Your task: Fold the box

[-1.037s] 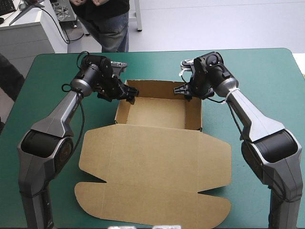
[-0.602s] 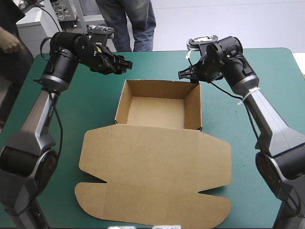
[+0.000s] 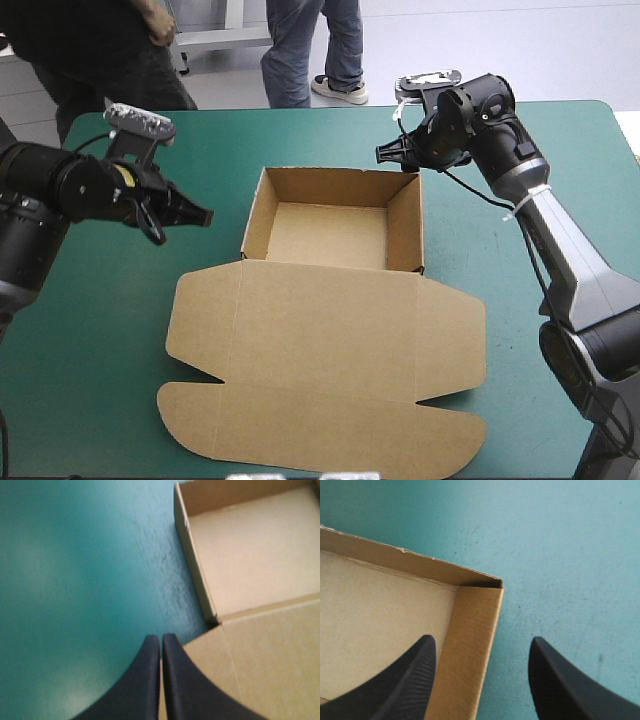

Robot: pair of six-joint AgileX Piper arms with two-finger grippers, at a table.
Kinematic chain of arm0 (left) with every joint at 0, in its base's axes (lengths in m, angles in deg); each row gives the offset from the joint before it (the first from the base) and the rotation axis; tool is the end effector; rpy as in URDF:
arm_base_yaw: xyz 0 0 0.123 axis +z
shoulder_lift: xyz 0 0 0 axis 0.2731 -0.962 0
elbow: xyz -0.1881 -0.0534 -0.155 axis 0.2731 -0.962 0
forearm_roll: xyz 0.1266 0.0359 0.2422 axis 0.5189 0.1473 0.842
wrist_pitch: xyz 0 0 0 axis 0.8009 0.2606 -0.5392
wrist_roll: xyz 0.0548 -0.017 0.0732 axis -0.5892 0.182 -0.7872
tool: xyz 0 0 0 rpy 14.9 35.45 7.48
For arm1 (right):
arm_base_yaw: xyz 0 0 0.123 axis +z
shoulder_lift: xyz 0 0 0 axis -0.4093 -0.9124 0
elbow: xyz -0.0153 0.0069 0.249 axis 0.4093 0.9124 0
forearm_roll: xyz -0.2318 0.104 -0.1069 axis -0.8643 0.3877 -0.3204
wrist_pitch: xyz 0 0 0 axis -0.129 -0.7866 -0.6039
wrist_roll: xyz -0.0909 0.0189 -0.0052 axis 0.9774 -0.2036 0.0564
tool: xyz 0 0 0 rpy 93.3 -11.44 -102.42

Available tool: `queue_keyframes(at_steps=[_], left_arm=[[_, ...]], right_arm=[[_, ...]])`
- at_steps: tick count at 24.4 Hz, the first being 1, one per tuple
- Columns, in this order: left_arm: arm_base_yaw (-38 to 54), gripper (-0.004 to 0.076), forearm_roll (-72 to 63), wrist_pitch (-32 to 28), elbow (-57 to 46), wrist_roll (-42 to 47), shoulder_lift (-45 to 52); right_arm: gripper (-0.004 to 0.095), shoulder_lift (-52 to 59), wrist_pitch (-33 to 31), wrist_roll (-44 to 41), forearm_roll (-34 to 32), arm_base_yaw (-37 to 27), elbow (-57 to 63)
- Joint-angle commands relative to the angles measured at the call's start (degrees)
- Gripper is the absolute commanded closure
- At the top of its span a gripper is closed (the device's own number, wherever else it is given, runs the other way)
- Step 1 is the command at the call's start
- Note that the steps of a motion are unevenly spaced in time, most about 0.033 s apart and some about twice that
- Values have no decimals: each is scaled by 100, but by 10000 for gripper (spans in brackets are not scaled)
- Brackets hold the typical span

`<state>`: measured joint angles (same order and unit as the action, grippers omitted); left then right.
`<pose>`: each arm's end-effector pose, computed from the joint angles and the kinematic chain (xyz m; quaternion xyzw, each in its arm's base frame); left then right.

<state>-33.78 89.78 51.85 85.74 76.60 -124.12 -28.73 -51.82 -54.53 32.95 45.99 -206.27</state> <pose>0.2780 -0.0874 0.4062 0.1819 0.9293 -0.0244 0.3207 0.3901 0.1453 0.3695 -0.0728 0.9499 0.0344 0.3019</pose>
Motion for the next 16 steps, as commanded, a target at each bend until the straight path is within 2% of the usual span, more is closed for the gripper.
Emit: queue_keyframes(at_steps=[1, 6, 10, 16], left_arm=[[-25, 732, 31, -196, -675, 115, 746], [-25, 732, 54, -673, -2099, 210, 1925], [-25, 732, -87, -883, -3158, 210, 2920], [-25, 732, -209, -1137, -4348, 210, 3875]], right_arm=[[391, 143, -28, -126, 70, -47, -148], [391, 5, -28, -152, 134, -160, 335], [392, -24, -13, -293, 590, -261, 927], [395, -265, -13, -211, 849, -261, 985]])
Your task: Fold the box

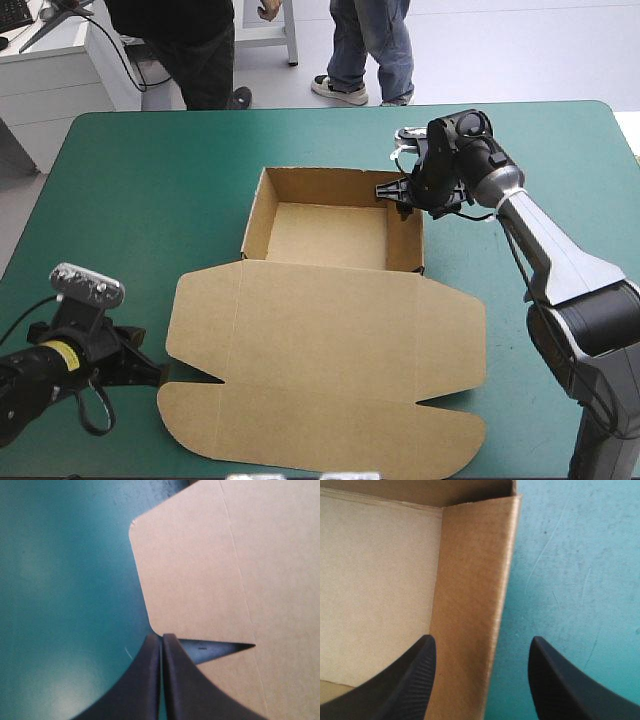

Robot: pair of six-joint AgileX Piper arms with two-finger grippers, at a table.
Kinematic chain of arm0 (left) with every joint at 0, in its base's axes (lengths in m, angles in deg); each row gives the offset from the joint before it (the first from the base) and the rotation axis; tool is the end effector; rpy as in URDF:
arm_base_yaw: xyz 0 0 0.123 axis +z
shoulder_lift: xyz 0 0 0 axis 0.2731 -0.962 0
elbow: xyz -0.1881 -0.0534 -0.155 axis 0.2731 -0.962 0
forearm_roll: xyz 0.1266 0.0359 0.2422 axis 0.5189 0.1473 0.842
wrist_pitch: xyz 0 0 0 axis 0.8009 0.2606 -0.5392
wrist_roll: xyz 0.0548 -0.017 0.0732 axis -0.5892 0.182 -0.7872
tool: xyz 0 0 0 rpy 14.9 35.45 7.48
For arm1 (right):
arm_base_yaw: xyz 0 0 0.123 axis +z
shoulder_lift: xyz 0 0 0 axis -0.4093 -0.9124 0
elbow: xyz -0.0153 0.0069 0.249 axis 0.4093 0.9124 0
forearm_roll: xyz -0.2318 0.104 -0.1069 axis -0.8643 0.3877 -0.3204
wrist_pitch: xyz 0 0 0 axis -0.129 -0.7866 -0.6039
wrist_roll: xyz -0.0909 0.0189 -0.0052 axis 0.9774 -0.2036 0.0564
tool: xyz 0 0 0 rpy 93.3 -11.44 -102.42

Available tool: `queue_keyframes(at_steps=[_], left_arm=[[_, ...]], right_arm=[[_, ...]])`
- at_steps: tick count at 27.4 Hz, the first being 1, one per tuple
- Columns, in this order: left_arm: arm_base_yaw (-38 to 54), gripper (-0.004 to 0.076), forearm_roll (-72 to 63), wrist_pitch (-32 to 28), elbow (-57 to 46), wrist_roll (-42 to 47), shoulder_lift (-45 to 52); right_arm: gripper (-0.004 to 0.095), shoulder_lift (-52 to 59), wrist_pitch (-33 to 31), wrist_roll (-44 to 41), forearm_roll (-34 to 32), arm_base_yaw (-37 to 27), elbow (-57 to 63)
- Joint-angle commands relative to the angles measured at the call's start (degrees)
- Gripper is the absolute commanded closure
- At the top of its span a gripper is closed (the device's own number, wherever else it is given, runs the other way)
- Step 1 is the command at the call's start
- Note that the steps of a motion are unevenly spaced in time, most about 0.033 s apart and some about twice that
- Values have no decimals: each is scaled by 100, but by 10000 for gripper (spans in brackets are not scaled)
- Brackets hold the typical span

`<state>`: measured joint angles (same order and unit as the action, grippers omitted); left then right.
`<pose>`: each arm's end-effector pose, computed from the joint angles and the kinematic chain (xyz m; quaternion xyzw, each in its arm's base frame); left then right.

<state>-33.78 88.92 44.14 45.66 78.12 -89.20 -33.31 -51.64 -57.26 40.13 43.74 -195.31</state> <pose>0.1566 -0.0496 0.3300 0.1690 0.9243 -0.0389 0.3401 0.4032 0.1443 0.2757 -0.0306 0.9852 0.0557 0.1591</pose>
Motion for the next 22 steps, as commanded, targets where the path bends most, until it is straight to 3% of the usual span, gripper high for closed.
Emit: queue_keyframes(at_steps=[1, 8, 11, 15, 22], left_arm=[[-25, 732, -136, -365, -505, 58, 549], [-25, 732, -363, -351, -1604, 58, 1415], [-25, 732, -389, -364, -1846, 58, 1674], [-25, 732, -389, -441, -2071, 58, 1856], [-25, 732, -394, -432, -2171, 58, 1880]], right_arm=[[395, 124, -32, 62, 200, -36, -111], [409, -220, -32, 425, 503, -36, -111], [552, -243, -32, 425, 485, -36, -111], [903, -233, -32, 425, 420, -36, -111], [927, -207, -32, 425, 148, -36, -111]])
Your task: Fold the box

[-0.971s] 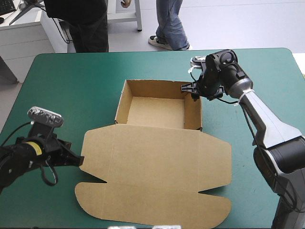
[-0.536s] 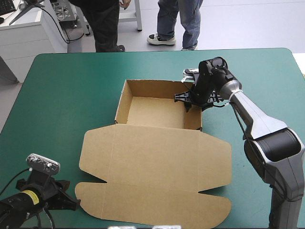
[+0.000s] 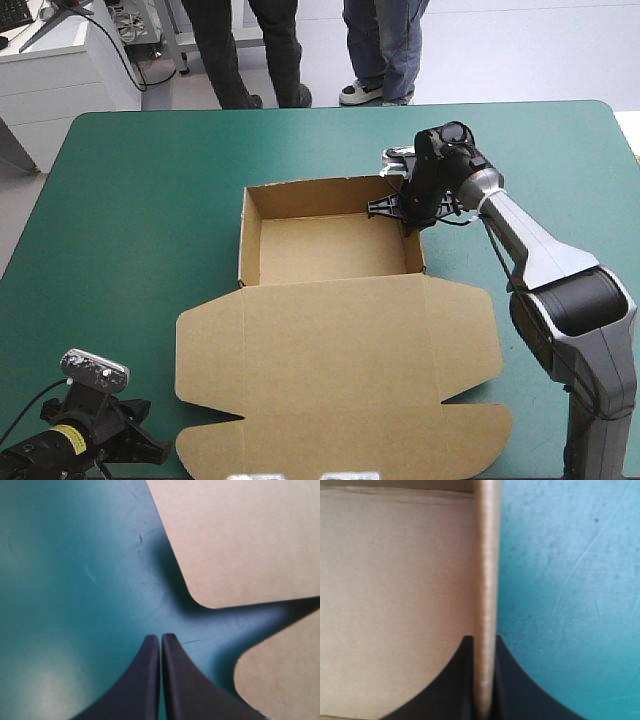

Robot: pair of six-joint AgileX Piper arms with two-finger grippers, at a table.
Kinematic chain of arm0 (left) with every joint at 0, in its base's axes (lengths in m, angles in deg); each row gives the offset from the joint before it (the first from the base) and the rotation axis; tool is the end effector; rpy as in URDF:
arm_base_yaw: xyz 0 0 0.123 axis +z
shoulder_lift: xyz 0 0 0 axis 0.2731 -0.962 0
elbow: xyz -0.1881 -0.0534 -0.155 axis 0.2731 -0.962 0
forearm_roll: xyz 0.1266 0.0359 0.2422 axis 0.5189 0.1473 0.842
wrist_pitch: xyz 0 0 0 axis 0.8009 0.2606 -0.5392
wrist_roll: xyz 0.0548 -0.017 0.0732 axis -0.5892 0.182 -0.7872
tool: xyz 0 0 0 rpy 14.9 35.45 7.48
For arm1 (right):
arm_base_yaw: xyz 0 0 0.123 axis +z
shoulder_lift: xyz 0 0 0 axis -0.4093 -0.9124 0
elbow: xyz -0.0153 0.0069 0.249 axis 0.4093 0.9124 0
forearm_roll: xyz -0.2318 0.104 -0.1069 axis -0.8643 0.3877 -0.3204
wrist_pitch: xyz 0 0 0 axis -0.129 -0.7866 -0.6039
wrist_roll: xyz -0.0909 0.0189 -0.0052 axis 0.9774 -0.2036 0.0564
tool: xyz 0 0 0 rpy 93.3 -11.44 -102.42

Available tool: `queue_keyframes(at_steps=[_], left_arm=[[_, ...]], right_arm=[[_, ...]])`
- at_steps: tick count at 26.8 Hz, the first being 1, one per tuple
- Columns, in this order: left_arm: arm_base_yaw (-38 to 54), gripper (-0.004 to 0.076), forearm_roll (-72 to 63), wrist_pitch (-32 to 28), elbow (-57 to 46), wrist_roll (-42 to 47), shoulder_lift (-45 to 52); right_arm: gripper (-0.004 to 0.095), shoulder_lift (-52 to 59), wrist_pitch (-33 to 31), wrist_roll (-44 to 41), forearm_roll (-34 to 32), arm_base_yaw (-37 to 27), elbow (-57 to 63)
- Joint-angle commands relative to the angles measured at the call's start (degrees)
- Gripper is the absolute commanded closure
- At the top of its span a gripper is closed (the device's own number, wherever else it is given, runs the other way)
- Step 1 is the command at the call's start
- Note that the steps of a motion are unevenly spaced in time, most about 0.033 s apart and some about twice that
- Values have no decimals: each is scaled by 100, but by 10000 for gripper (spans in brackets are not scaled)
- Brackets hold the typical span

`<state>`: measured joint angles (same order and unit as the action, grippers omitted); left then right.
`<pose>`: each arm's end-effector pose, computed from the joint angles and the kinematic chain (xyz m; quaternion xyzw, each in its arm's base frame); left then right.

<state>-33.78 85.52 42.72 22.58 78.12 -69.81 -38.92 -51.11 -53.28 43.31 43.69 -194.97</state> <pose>0.1045 -0.0379 0.2474 0.1659 0.9313 -0.0655 0.3177 0.4141 0.1529 0.2318 -0.0587 0.9903 0.0634 0.1085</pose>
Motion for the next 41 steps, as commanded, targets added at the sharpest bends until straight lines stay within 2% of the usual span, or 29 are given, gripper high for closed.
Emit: queue_keyframes(at_steps=[1, 3, 5, 7, 14, 15, 21, 23, 26, 28, 32, 35, 41], left_arm=[[-25, 732, -54, -291, 137, 58, -59], [-25, 732, -54, -291, 137, 58, -59], [-25, 732, -54, -291, 137, 58, -59], [-25, 732, -55, -266, 137, 58, -59], [-25, 732, -77, -223, 137, 58, -59], [-25, 732, -77, -223, 137, 58, -59], [-25, 732, -77, -197, 137, 58, -59], [-25, 732, -77, -197, 137, 58, -59], [-25, 732, -77, -197, 137, 58, -59], [-25, 732, -77, -197, 137, 58, -59], [-25, 732, -77, -197, 137, 58, -59], [-25, 732, -77, -197, 137, 58, -59], [-25, 732, -77, -188, 137, -32, -59]], right_arm=[[927, 379, -85, 27, -287, -62, -157], [927, 464, -93, 84, -402, -301, -181], [925, 628, -93, 263, -482, -776, -190], [926, 848, -97, 362, -836, -1483, -190], [925, 1016, -97, 1010, -852, -3257, -190], [925, 1016, -97, 1102, -852, -3741, -190], [925, 1016, -97, 1079, -841, -4826, -190], [925, 1024, -97, 1006, -788, -5028, -190], [897, 1024, -97, 1079, -324, -5251, -180], [824, 1024, -97, 1079, -261, -5272, -180], [564, 1050, -97, 1079, -371, -5272, -180], [450, 1101, -97, 1129, -371, -5272, -180], [450, 1349, -97, 1404, -251, -5272, -172]])
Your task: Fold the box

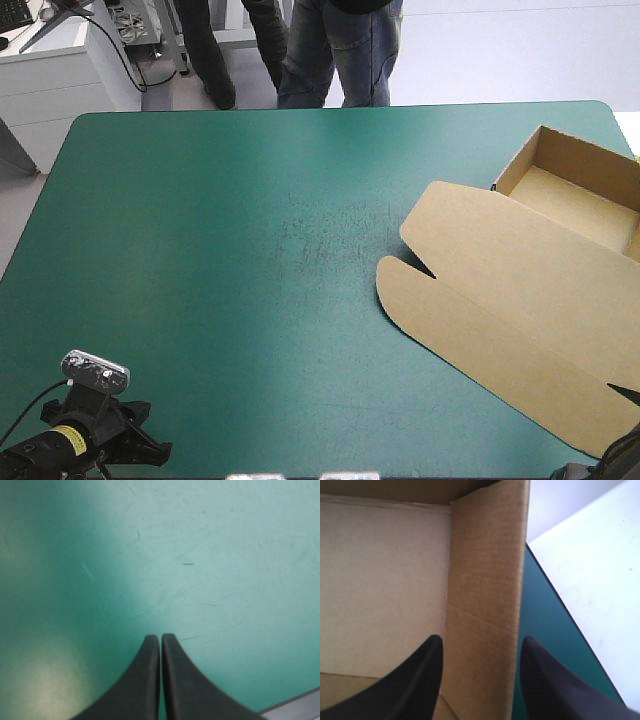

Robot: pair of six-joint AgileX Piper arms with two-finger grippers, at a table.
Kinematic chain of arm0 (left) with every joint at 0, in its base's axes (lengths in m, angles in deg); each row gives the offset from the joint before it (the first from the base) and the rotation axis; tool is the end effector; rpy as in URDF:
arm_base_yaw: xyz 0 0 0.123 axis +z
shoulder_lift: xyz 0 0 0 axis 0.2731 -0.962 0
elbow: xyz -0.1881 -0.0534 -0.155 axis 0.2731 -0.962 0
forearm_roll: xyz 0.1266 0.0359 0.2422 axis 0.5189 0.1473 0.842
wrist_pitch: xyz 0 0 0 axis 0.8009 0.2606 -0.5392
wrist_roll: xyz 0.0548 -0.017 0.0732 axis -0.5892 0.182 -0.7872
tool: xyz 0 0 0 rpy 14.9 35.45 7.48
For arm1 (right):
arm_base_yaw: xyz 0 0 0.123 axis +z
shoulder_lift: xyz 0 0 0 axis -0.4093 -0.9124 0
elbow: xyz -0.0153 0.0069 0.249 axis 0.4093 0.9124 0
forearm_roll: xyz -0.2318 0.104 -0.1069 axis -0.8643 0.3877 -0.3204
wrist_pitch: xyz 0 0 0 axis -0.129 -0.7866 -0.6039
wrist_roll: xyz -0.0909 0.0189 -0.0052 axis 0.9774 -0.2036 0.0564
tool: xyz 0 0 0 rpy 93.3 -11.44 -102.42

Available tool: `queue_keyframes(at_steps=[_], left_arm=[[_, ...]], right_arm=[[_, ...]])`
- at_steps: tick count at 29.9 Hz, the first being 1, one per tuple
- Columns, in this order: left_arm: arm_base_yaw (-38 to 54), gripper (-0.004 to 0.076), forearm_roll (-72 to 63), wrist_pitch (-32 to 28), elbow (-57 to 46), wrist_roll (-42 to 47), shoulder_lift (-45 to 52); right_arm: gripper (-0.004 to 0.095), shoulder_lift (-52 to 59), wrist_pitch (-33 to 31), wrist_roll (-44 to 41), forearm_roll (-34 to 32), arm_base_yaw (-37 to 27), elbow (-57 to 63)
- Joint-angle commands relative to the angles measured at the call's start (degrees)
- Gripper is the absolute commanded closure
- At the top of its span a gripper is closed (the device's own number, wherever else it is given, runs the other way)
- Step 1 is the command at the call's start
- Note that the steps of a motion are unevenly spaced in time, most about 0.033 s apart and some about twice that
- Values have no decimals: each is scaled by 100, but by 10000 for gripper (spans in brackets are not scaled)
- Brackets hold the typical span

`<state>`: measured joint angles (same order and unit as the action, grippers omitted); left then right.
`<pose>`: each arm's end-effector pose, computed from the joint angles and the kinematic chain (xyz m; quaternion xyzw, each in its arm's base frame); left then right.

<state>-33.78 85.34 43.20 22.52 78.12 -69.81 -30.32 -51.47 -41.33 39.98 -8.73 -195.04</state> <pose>0.1038 -0.0379 0.2466 0.1661 0.9328 -0.0664 0.3130 0.3528 -0.2274 0.2965 0.2782 0.9409 -0.0516 0.1863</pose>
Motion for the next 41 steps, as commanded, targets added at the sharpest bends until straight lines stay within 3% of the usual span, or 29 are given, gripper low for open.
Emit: queue_keyframes(at_steps=[1, 3, 5, 6, 9, 13, 15, 30, 41], left_arm=[[-25, 732, -59, -235, 144, -48, -59], [-25, 732, -59, -246, 144, -48, -59], [-25, 732, -59, -246, 144, -48, -59], [-25, 732, -59, -246, 144, -48, -59], [-25, 732, -59, -246, 144, -48, -59], [-25, 732, -59, -246, 144, -48, -59], [-25, 732, -59, -246, 144, -48, -59], [-25, 732, -70, -271, 144, -48, -59], [-25, 732, -195, -336, 144, -48, -59]], right_arm=[[450, 554, -61, 380, 190, -31, -160], [455, 761, -61, 855, 447, -31, -139], [533, 980, -61, 943, 563, -31, -139], [597, 1069, -61, 891, 563, -31, -139], [933, 1492, -61, 782, 765, -31, -36], [905, 2254, -61, 961, 1609, -11, 548], [905, 2657, -61, 1069, 1710, 97, 906], [907, 5527, -50, 1090, 1442, 2443, 4095], [908, 6963, 453, 1366, 1556, 2518, 6474]])
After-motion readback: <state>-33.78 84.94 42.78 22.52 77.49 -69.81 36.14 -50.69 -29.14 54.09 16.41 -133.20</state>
